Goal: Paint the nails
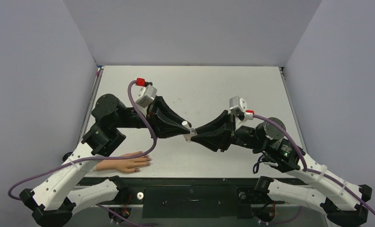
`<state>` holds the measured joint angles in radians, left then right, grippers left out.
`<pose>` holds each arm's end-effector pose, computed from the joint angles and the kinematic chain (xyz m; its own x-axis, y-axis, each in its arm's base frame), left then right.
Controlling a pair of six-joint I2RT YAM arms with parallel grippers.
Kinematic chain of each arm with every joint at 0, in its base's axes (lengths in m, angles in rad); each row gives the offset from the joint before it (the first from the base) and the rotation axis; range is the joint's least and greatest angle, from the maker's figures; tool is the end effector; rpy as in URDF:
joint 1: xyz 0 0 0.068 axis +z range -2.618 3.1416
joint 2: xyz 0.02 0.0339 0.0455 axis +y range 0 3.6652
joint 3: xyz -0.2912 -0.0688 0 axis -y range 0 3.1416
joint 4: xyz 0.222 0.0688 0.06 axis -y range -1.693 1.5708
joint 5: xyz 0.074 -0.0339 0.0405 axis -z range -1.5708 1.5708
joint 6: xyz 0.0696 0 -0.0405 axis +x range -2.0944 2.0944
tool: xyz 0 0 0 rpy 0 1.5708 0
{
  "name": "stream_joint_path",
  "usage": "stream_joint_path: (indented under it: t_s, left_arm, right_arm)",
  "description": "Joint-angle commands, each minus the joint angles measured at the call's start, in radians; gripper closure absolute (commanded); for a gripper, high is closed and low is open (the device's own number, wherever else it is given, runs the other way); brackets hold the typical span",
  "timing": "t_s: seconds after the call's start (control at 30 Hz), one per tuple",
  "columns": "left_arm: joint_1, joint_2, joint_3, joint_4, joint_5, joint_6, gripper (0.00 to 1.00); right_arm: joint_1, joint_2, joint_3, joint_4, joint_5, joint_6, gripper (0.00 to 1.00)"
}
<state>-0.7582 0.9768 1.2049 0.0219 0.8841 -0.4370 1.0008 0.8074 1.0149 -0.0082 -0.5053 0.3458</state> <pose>0.0894 -0.1588 0.4927 -0.2520 -0.1309 -0.9588 0.9639 -0.1217 -0.2367 0.0557 0.1493 0.4550 -0.2360 0.1815 -0.9547 -0.9702 0.0119 0.2421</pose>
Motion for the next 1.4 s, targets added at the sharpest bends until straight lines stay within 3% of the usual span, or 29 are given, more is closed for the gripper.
stream_joint_path:
  t_s: [0.0, 0.27, 0.53, 0.83, 0.97, 1.13, 1.23, 1.37]
  left_arm:
    - [-0.002, 0.000, -0.004, 0.068, 0.022, -0.011, 0.90]
    - [-0.002, -0.010, -0.032, 0.065, -0.057, -0.018, 1.00]
    - [-0.002, 0.009, -0.017, -0.014, -0.232, 0.007, 1.00]
    - [-0.007, 0.040, 0.004, -0.066, -0.330, -0.005, 1.00]
    - [-0.007, 0.034, -0.002, -0.078, -0.339, -0.003, 0.85]
    - [-0.006, 0.019, -0.009, -0.085, -0.327, 0.001, 0.47]
    - [-0.006, -0.001, 0.002, -0.102, -0.315, 0.024, 0.29]
    - [-0.004, -0.026, 0.059, -0.220, -0.275, 0.104, 0.26]
  right_arm:
    - [-0.007, -0.009, 0.002, 0.077, 0.001, -0.009, 1.00]
    - [-0.015, 0.001, 0.033, 0.061, 0.074, -0.019, 1.00]
    - [-0.025, 0.026, 0.040, 0.053, 0.242, -0.005, 1.00]
    - [-0.025, 0.076, 0.075, 0.025, 0.352, -0.033, 1.00]
    - [-0.026, 0.088, 0.087, 0.012, 0.368, -0.039, 1.00]
    - [-0.025, 0.082, 0.085, 0.011, 0.350, -0.036, 1.00]
    - [-0.025, 0.071, 0.078, -0.003, 0.329, -0.026, 1.00]
    - [-0.026, 0.044, 0.070, -0.024, 0.299, -0.015, 1.00]
